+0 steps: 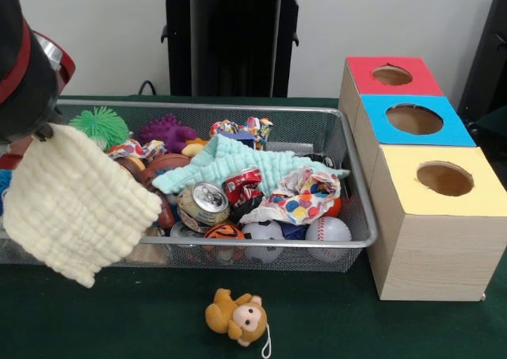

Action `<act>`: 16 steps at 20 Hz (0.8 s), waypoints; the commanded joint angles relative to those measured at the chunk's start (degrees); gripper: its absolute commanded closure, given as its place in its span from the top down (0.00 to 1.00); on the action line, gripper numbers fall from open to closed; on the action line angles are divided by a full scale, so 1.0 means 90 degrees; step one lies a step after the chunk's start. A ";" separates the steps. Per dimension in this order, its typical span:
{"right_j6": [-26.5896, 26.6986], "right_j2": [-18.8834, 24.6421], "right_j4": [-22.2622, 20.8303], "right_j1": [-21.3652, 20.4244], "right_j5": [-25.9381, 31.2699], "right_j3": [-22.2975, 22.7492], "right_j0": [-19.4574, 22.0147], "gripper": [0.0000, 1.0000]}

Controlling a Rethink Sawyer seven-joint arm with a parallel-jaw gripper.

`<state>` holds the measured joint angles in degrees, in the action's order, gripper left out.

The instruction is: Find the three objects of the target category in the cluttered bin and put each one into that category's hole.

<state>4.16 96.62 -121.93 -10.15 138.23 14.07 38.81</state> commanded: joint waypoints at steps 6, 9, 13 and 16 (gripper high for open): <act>0.1532 0.0172 -0.0143 0.0081 0.0235 0.0181 0.0095 0.00; 0.1404 0.0124 0.0026 0.0102 0.0171 0.0201 0.0112 0.00; 0.1350 0.0126 0.0078 0.0111 0.0158 0.0191 0.0110 1.00; 0.1331 0.0137 0.0108 0.0123 0.0129 0.0182 0.0102 1.00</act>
<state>4.16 96.67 -121.06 -9.92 138.23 14.15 38.86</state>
